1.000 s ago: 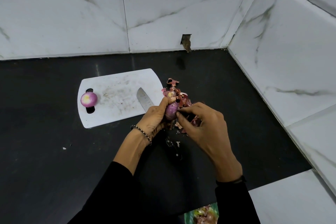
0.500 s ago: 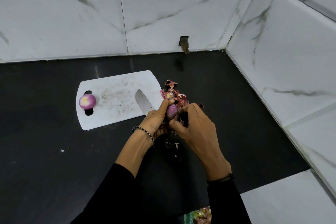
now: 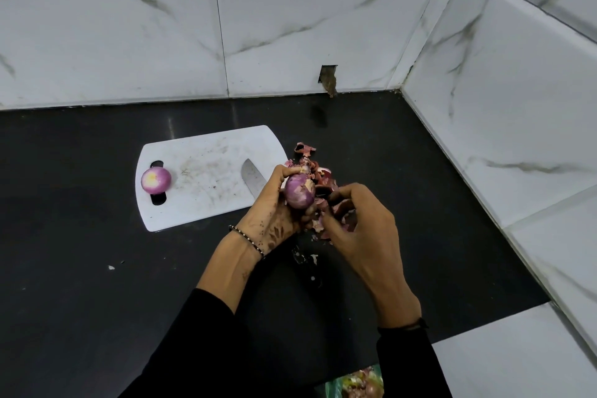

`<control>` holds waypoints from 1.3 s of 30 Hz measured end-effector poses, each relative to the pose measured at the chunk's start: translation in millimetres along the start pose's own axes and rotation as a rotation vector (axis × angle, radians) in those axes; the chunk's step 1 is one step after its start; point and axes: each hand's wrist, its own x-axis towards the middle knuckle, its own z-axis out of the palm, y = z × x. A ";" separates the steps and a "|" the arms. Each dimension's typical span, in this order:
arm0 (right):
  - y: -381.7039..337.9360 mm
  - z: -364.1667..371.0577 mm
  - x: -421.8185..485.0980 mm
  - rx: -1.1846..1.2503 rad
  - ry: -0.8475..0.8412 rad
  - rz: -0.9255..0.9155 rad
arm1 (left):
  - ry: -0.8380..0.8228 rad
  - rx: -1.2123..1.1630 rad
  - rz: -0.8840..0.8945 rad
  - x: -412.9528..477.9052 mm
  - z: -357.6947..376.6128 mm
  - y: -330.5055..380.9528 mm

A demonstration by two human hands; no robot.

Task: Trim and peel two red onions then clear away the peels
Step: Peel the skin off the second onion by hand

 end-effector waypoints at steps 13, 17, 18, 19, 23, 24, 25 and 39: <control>-8.6 0.4 6.0 0.086 0.110 -0.196 | 0.116 -0.046 0.037 6.0 7.7 3.5; -9.7 -4.8 10.5 0.047 0.092 -0.195 | 0.104 0.094 0.147 5.0 1.2 3.1; -11.0 -5.9 11.6 0.032 0.074 -0.191 | 0.099 0.124 0.164 4.2 -0.6 3.0; -12.5 -6.4 12.2 0.011 0.054 -0.180 | 0.102 0.147 0.177 4.4 -1.8 2.5; -19.6 -3.8 12.9 -0.075 -0.039 -0.084 | 0.109 0.220 0.177 4.8 -5.5 1.2; -20.3 -2.9 12.2 -0.074 -0.069 -0.060 | 0.112 0.231 0.166 4.3 -6.0 1.0; -20.4 -1.7 11.8 -0.072 -0.098 -0.046 | 0.124 0.229 0.153 4.5 -6.9 0.9; -1.7 -11.1 0.9 -0.092 -0.108 0.051 | 0.202 -0.003 0.053 4.4 0.8 4.1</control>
